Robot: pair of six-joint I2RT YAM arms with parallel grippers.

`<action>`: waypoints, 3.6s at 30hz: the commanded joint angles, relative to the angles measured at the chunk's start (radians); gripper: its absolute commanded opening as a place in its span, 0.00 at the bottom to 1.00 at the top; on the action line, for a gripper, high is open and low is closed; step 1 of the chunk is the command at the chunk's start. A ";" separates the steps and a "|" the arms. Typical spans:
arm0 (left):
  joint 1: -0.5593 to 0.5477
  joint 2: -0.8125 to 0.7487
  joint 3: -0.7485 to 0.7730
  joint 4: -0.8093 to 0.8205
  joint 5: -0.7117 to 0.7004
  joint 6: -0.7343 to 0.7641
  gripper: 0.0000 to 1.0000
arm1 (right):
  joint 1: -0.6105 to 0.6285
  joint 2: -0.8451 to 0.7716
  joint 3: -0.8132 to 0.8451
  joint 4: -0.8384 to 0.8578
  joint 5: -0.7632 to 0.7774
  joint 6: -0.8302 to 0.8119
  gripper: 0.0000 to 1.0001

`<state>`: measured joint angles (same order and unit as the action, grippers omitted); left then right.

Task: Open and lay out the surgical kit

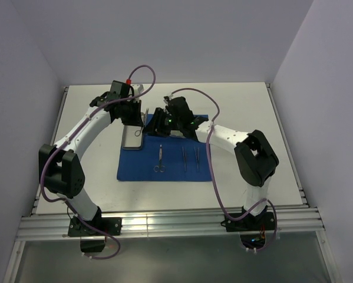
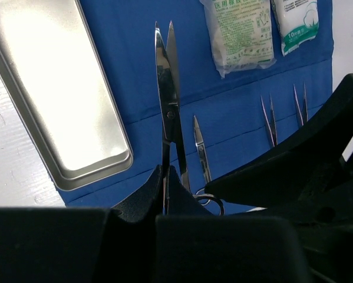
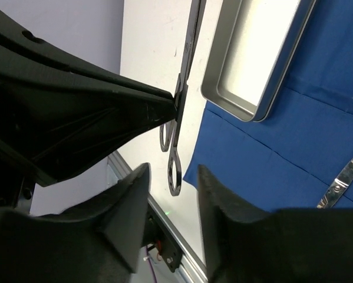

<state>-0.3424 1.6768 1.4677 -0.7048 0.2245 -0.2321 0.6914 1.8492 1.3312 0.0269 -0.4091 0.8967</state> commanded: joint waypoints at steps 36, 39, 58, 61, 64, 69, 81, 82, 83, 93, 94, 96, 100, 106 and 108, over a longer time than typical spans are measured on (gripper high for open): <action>0.037 -0.022 0.017 -0.002 0.139 -0.058 0.49 | 0.020 -0.058 -0.029 0.110 -0.039 -0.038 0.00; 0.026 -0.009 0.022 -0.004 0.121 -0.061 0.49 | 0.025 -0.053 -0.021 0.110 -0.040 -0.036 0.00; 0.014 -0.015 0.039 -0.002 0.131 -0.085 0.18 | 0.031 -0.051 -0.001 0.085 -0.002 -0.045 0.00; 0.026 -0.028 0.051 -0.004 0.115 -0.081 0.41 | 0.033 -0.061 -0.013 0.091 0.001 -0.045 0.00; 0.028 -0.028 0.059 -0.016 0.113 -0.076 0.35 | 0.033 -0.067 -0.024 0.096 0.004 -0.044 0.00; 0.028 -0.029 0.034 -0.010 0.124 -0.073 0.26 | 0.033 -0.070 -0.033 0.110 0.004 -0.030 0.00; 0.028 -0.014 0.017 -0.002 0.141 -0.078 0.05 | 0.031 -0.071 -0.032 0.113 -0.005 -0.027 0.00; 0.028 -0.014 0.016 -0.001 0.142 -0.078 0.06 | 0.031 -0.071 -0.030 0.113 -0.007 -0.027 0.00; 0.028 -0.014 0.016 -0.001 0.144 -0.079 0.08 | 0.031 -0.071 -0.030 0.114 -0.008 -0.027 0.00; 0.028 -0.003 0.020 -0.005 0.128 -0.075 0.23 | 0.031 -0.076 -0.030 0.113 -0.013 -0.028 0.00; 0.028 -0.005 0.019 -0.007 0.130 -0.076 0.22 | 0.031 -0.076 -0.032 0.114 -0.013 -0.028 0.00; 0.028 -0.003 0.022 -0.009 0.128 -0.075 0.20 | 0.031 -0.076 -0.033 0.117 -0.011 -0.025 0.00; 0.028 0.000 0.019 -0.009 0.116 -0.075 0.26 | 0.031 -0.076 -0.035 0.120 -0.014 -0.022 0.00; 0.028 0.001 0.013 -0.009 0.099 -0.070 0.31 | 0.030 -0.079 -0.038 0.120 -0.013 -0.022 0.00; 0.028 0.004 0.016 -0.015 0.099 -0.066 0.31 | 0.031 -0.081 -0.040 0.120 -0.013 -0.022 0.00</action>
<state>-0.3096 1.6752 1.4799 -0.7238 0.3195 -0.3092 0.7151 1.8328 1.2995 0.0917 -0.4122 0.8742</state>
